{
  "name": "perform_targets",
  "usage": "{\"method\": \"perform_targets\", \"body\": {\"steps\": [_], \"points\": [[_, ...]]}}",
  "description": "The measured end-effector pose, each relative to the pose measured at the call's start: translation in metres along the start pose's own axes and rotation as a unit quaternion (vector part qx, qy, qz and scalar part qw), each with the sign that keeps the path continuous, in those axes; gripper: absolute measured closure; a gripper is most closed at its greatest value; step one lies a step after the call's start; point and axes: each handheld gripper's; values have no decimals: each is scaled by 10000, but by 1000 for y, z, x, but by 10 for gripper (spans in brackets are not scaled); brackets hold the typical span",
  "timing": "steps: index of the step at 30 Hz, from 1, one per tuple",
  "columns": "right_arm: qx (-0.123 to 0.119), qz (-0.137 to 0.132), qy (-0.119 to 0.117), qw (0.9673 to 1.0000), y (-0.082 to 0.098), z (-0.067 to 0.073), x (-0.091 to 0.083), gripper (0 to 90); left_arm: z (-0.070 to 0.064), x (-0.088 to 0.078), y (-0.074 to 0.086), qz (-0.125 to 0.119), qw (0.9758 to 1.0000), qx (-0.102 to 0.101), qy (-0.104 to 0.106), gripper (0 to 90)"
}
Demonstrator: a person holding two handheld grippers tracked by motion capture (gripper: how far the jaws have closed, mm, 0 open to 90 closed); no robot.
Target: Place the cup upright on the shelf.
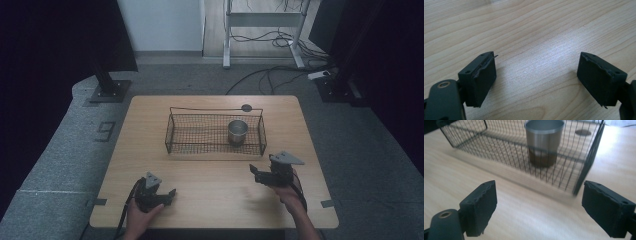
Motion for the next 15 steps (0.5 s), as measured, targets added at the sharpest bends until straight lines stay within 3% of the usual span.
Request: {"method": "perform_targets", "body": {"steps": [8, 15], "points": [[221, 266, -2, 9994, 37, -4, -7, 133, 0, 0, 0, 0, 10000, 0, 0, 157], [143, 437, 38, 9989, 47, -3, -5, 137, 0, 0, 0, -1, 10000, 2, -1, 158]]}}
Point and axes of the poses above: each handheld gripper's, and its own axes: x roughly forward along the jaws, y roughly out of its underside, z roughly to its left, and after that the axes turned 15 degrees about -z, right-handed
